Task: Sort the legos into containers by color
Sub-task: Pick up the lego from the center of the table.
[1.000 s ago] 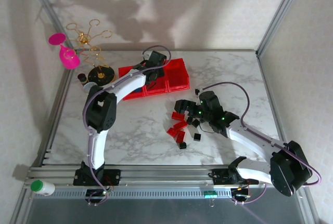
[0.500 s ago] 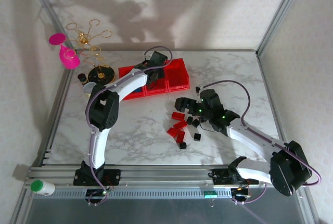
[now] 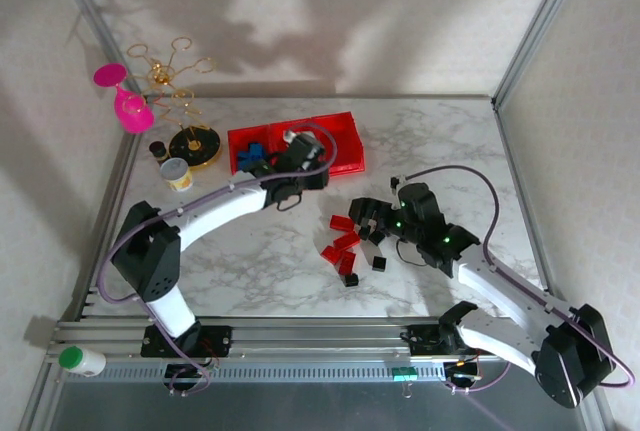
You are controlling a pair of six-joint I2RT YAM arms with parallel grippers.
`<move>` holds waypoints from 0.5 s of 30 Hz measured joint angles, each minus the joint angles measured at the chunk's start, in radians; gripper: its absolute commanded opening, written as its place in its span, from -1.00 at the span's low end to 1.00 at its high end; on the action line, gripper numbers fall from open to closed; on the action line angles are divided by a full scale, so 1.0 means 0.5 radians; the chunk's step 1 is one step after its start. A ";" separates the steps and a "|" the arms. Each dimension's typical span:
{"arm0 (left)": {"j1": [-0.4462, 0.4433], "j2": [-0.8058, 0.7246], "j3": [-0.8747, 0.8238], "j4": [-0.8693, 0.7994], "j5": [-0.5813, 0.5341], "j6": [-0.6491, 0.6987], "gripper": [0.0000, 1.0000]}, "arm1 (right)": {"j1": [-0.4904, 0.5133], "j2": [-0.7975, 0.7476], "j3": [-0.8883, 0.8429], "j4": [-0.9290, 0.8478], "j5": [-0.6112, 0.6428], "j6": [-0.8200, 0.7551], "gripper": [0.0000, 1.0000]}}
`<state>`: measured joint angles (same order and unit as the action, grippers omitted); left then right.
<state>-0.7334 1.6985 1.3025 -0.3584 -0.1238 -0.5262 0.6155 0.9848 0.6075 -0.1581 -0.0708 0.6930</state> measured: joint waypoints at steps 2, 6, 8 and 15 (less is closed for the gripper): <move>-0.107 0.000 -0.050 -0.002 0.021 0.001 0.13 | -0.005 -0.056 -0.035 -0.071 0.002 0.005 0.98; -0.277 0.013 -0.100 -0.016 0.062 0.014 0.19 | -0.006 -0.175 -0.088 -0.187 0.038 0.016 0.98; -0.320 0.044 -0.100 -0.011 0.068 0.014 0.22 | -0.008 -0.228 -0.115 -0.202 0.050 0.029 0.98; -0.352 0.297 -0.037 -0.019 0.060 -0.007 0.44 | -0.009 -0.284 -0.176 -0.247 0.053 0.070 0.98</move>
<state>-0.9092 1.8469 1.2839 -0.3679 -0.0940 -0.5297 0.6109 0.8429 0.5194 -0.2817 -0.0444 0.7280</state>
